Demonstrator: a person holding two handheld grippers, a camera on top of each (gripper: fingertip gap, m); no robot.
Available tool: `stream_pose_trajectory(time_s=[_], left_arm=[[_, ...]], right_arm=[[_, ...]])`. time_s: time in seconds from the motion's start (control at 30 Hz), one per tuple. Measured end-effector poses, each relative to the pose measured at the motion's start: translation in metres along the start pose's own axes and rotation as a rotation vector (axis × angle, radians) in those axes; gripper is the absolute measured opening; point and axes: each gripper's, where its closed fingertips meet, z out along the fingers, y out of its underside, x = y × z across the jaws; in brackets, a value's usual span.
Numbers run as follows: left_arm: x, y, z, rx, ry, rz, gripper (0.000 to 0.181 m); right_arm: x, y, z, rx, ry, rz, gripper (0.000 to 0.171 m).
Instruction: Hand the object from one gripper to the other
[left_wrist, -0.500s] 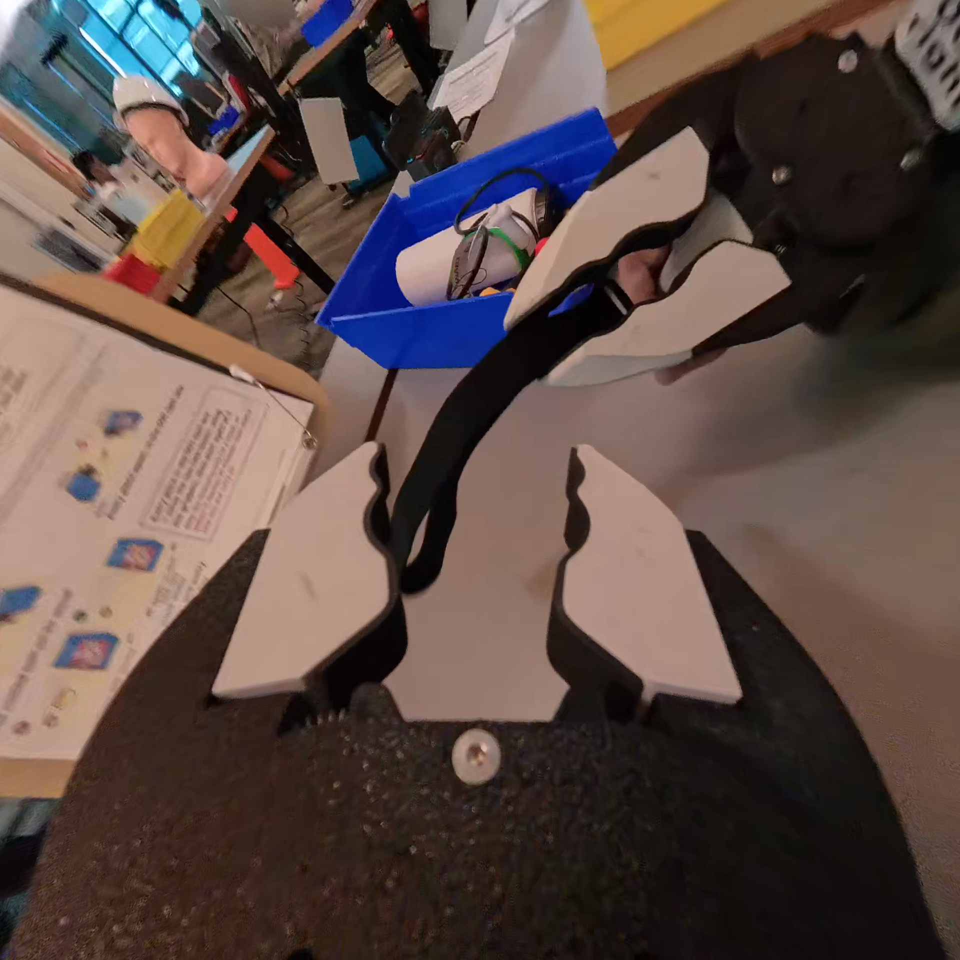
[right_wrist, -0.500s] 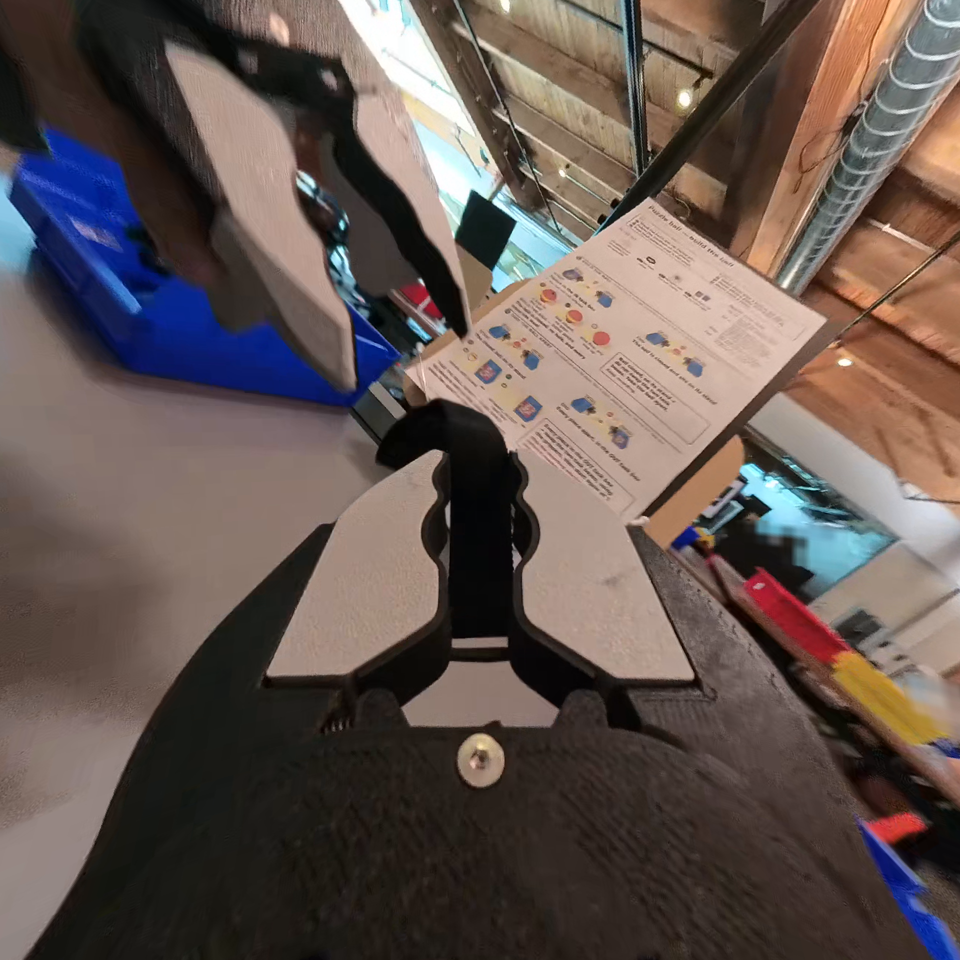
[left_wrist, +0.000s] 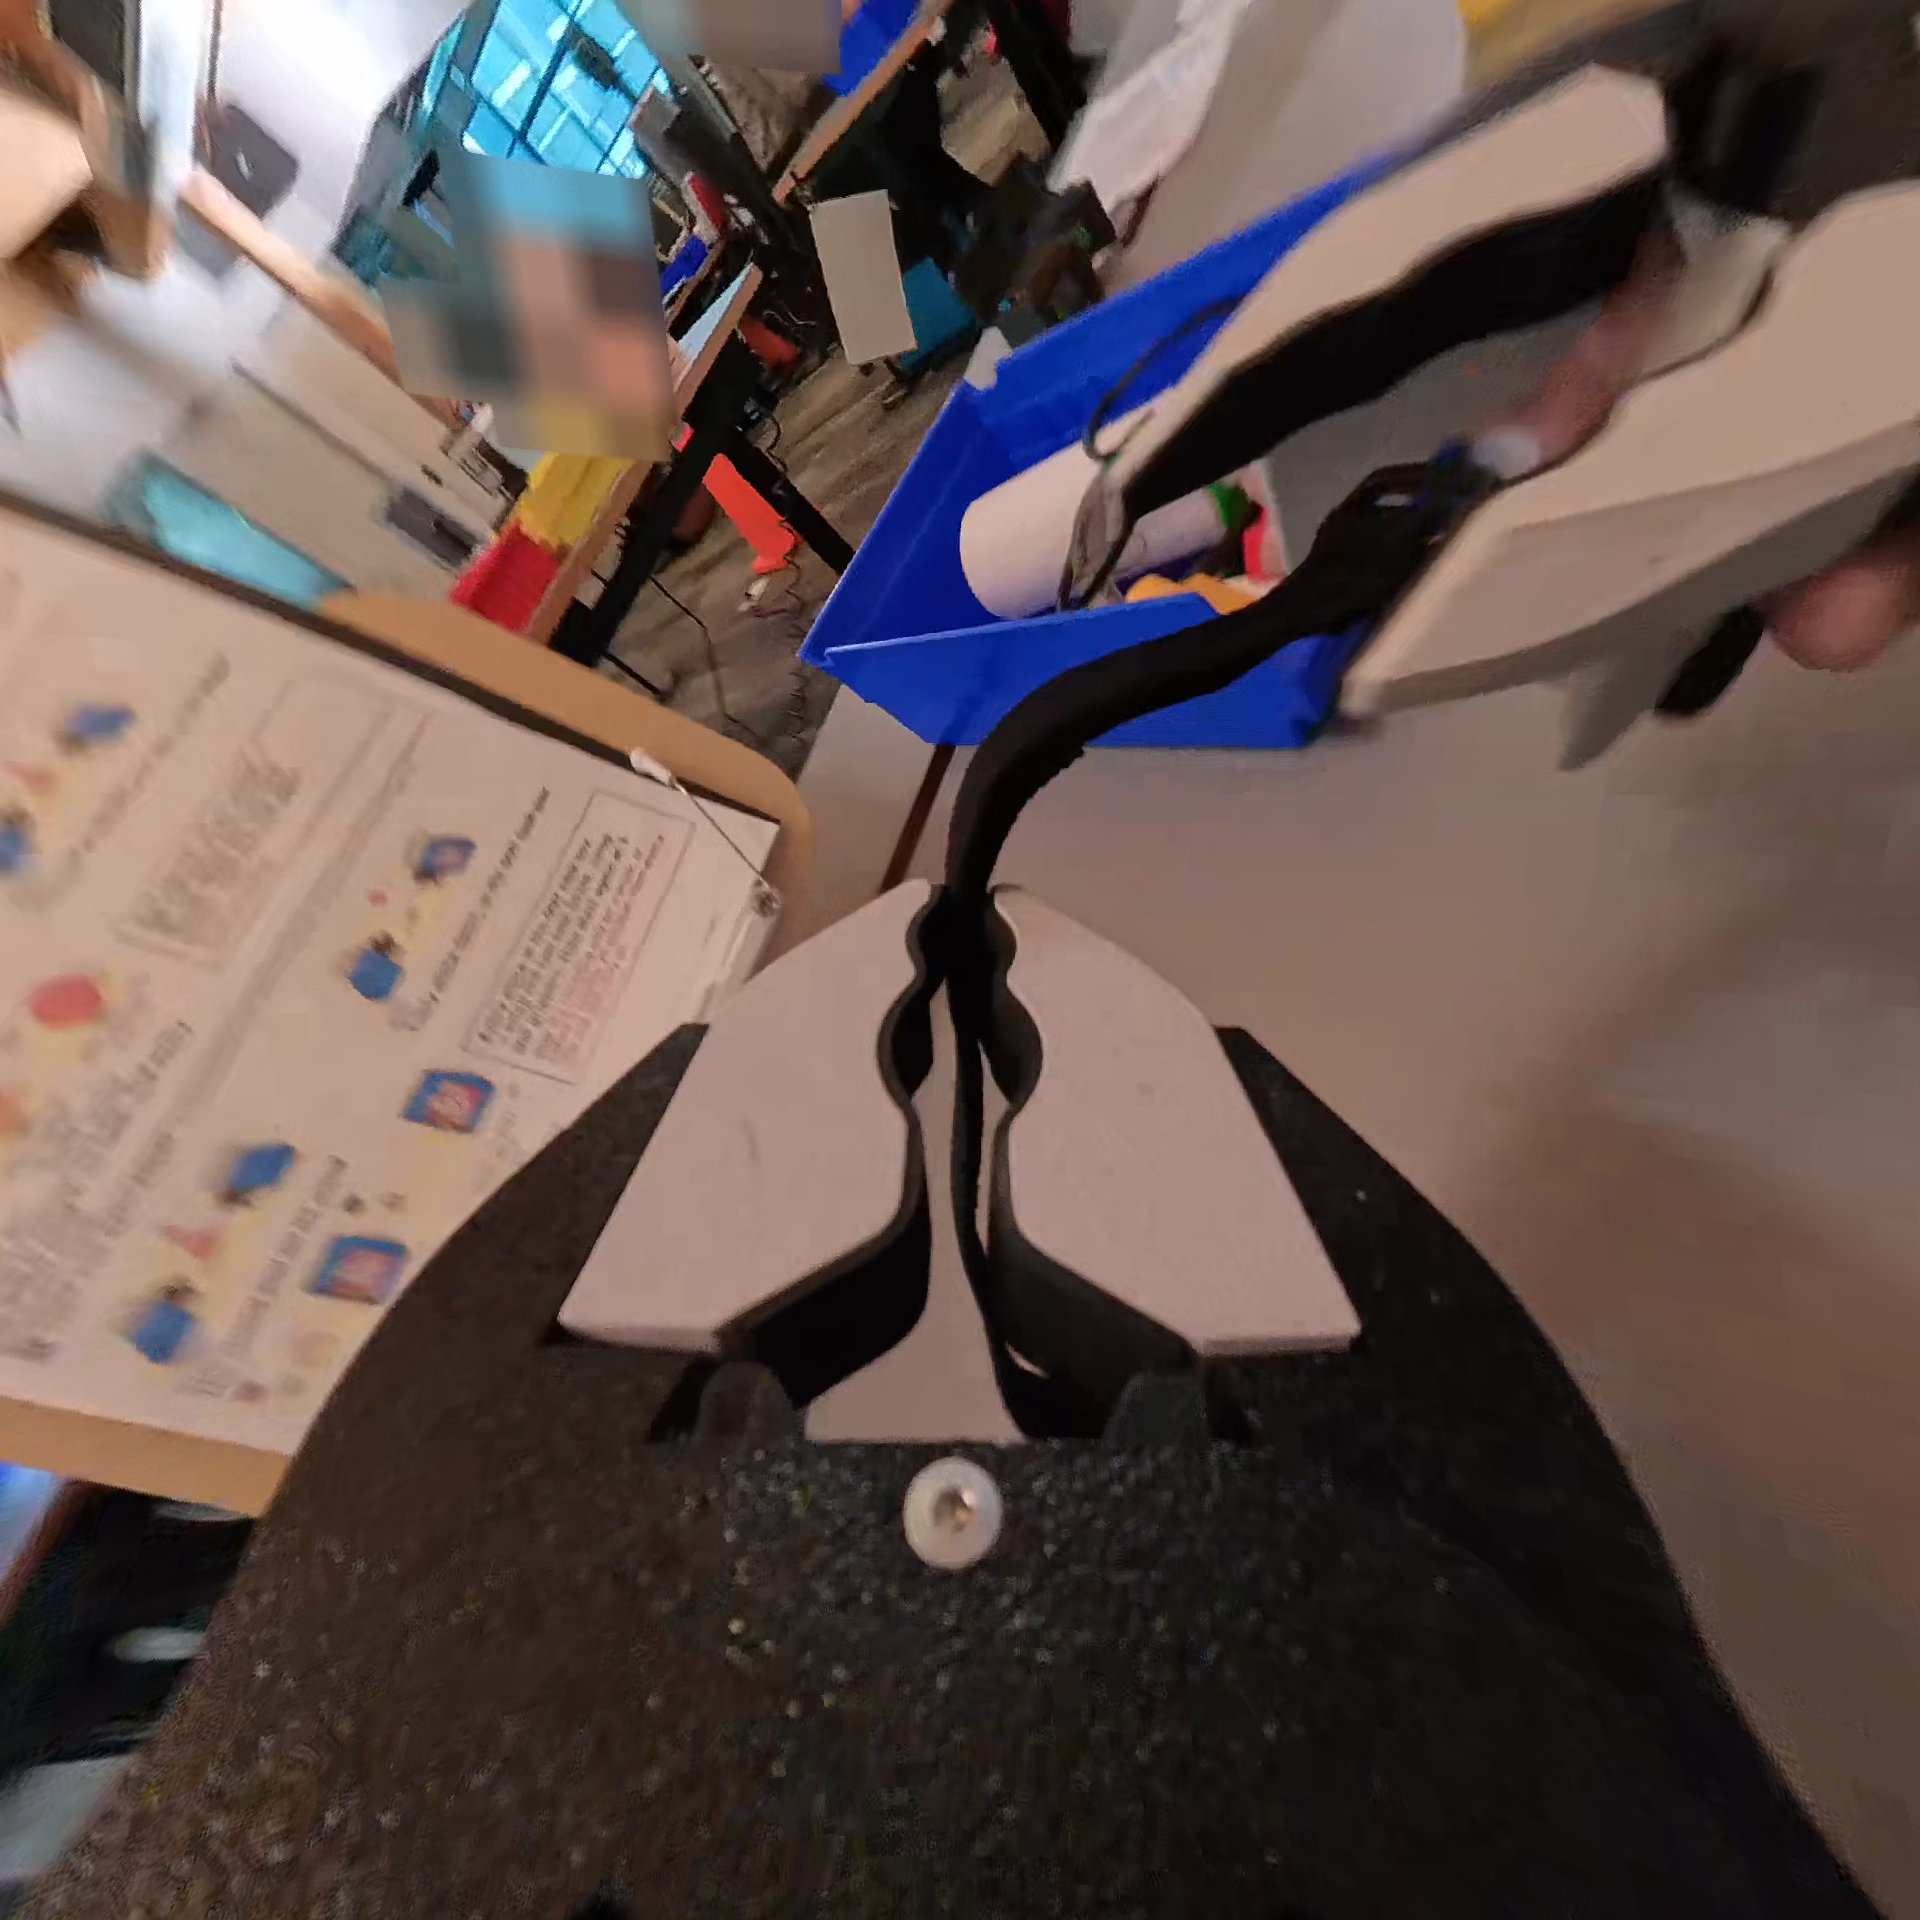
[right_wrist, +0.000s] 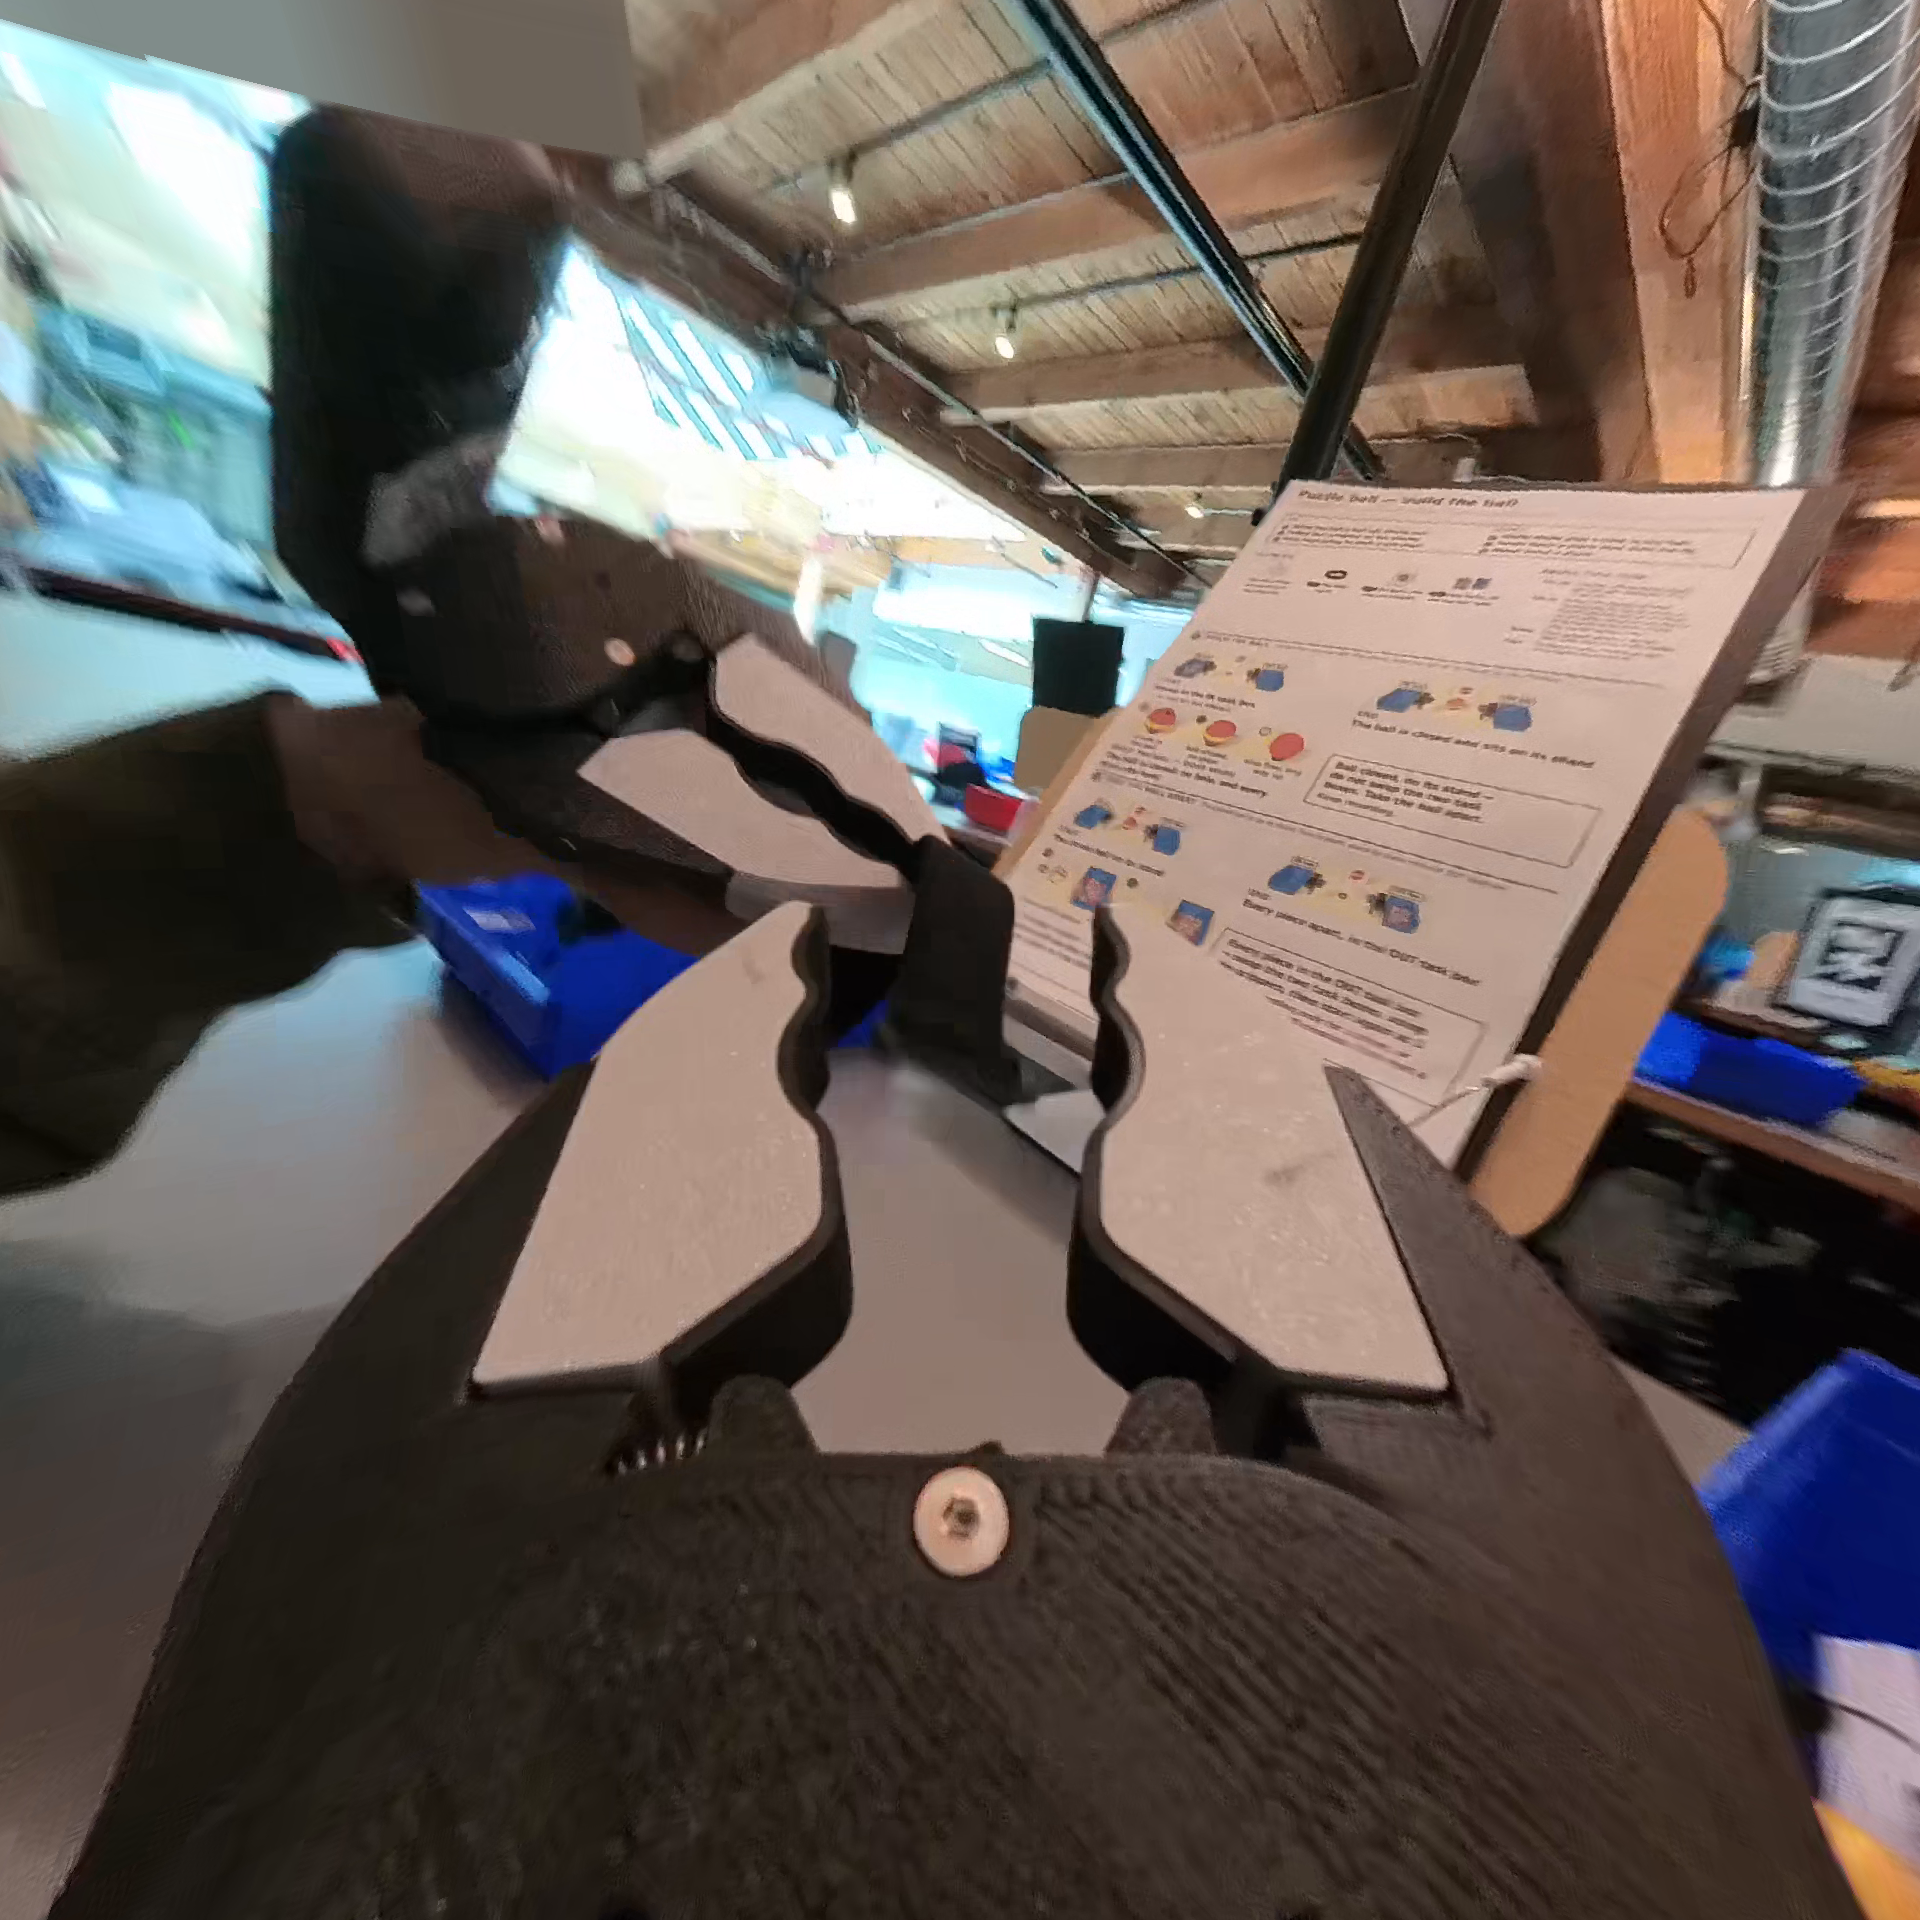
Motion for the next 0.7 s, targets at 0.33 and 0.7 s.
stream_pose_trajectory(time_s=[0.33,0.7], left_arm=[[0.014,-0.072,-0.037,0.604,0.518,-0.69,0.005],[0.023,-0.065,-0.027,0.589,0.513,-0.637,0.005]], right_arm=[[-0.017,0.006,0.01,0.073,-0.201,0.573,0.049],[-0.031,0.0,0.009,0.112,-0.292,0.622,0.038]])
